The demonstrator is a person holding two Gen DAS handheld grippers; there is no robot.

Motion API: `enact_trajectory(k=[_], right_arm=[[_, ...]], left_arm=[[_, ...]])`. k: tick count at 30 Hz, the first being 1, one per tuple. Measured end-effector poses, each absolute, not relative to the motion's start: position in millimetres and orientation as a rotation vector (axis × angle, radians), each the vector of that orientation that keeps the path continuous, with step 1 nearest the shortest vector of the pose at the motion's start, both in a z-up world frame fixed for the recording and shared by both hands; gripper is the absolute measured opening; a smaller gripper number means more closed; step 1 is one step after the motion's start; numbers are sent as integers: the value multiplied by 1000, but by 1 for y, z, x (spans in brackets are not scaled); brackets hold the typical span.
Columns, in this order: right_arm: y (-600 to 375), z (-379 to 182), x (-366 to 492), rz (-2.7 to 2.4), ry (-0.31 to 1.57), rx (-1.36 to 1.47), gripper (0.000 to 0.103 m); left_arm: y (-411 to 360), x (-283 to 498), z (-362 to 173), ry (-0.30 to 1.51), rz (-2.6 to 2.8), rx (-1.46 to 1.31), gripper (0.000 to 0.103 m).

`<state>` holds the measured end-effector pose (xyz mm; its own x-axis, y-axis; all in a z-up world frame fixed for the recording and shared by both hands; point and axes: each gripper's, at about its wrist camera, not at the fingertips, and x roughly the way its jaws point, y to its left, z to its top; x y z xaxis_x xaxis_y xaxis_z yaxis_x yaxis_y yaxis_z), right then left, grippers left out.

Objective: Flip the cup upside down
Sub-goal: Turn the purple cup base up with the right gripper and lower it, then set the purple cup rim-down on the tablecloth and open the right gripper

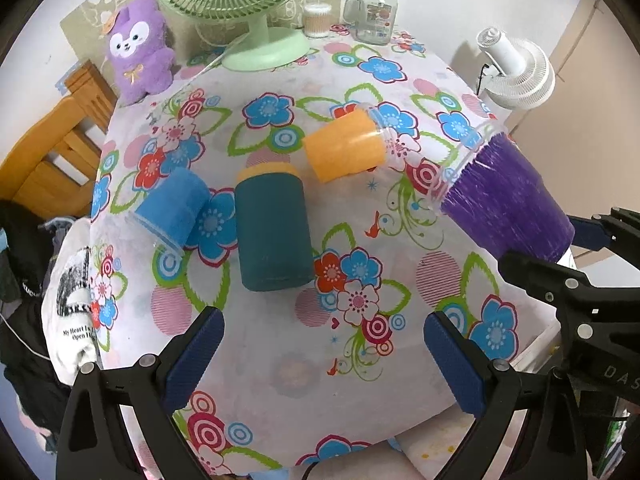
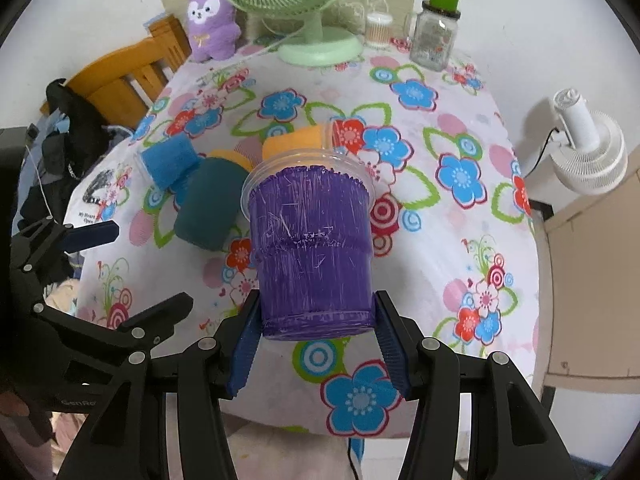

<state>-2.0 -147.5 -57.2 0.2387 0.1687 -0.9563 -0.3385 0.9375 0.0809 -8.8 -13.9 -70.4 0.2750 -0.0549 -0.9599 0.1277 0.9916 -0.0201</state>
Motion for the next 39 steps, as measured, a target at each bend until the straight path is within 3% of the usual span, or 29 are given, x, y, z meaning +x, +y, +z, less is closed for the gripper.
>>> enact_trajectory(k=[29, 39], right_arm=[[-106, -133, 41, 406, 1715, -409, 58], [-79, -145, 73, 413, 1722, -452, 63]], left_arm=[[6, 13, -129, 1399, -102, 38, 100], [30, 32, -129, 1415, -58, 12, 100]])
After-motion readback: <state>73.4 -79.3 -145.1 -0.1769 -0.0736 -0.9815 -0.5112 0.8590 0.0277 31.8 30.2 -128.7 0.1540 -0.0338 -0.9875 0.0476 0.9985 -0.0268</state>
